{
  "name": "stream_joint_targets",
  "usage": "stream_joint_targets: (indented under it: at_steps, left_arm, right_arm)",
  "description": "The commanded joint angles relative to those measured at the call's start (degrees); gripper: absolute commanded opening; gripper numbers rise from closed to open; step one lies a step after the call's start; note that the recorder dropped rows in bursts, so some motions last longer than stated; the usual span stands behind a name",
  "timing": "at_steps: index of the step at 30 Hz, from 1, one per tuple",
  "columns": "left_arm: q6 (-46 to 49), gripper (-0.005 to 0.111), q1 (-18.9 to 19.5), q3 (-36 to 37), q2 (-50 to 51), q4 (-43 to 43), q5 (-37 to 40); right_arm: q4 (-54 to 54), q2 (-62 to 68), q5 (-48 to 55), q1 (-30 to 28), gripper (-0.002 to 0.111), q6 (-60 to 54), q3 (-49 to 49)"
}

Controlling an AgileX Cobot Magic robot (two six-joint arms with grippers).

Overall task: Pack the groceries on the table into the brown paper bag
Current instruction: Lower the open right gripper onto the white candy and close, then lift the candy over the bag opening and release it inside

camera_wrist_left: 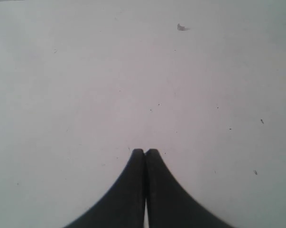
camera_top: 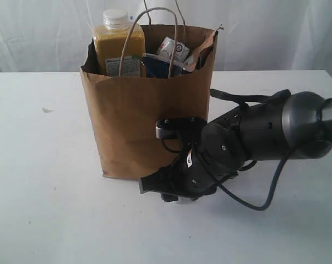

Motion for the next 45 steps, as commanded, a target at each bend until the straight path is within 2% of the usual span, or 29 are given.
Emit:
stream_joint_targets:
  at_steps: [1, 8, 16, 18, 22, 31, 39, 45]
  left_arm:
    - [-0.4, 0.000, -0.2, 0.1, -0.2, -0.5, -0.3]
    - [-0.4, 0.000, -0.2, 0.1, -0.2, -0.5, -0.3]
    - [-0.4, 0.000, -0.2, 0.1, -0.2, -0.5, -0.3]
    - [-0.4, 0.000, -0.2, 0.1, -0.2, -0.5, -0.3]
    - [-0.4, 0.000, -0.2, 0.1, -0.2, -0.5, -0.3]
    - [-0.4, 0.000, -0.2, 0.1, -0.2, -0.5, -0.3]
    - [-0.4, 0.000, -0.2, 0.1, -0.2, -0.5, -0.3]
    - [-0.4, 0.000, -0.2, 0.1, -0.2, -0.5, -0.3]
  right_arm:
    - [-0.6, 2.7, -4.5, -0.4, 0.049, -0.5, -0.3]
    - [-0.9, 3.7, -5.6, -0.4, 0.030, -0.5, -0.3]
    - [-0.9, 4.8, -1.5, -0.4, 0.027, -1.4, -0.3]
    - [-0.9, 4.8, -1.2, -0.4, 0.021, -1.4, -0.2]
    - [-0.9, 4.8, -2.0, -0.3, 0.000, -1.4, -0.2]
    - [-0.5, 4.3, -0.7, 1.2, 0.000, -1.2, -0.1]
    - [-0.5, -3.2, 2.9, 11.3, 0.000, -1.2, 0.0]
    - [-0.4, -11.9, 4.1, 24.4, 0.000, -1.2, 0.0]
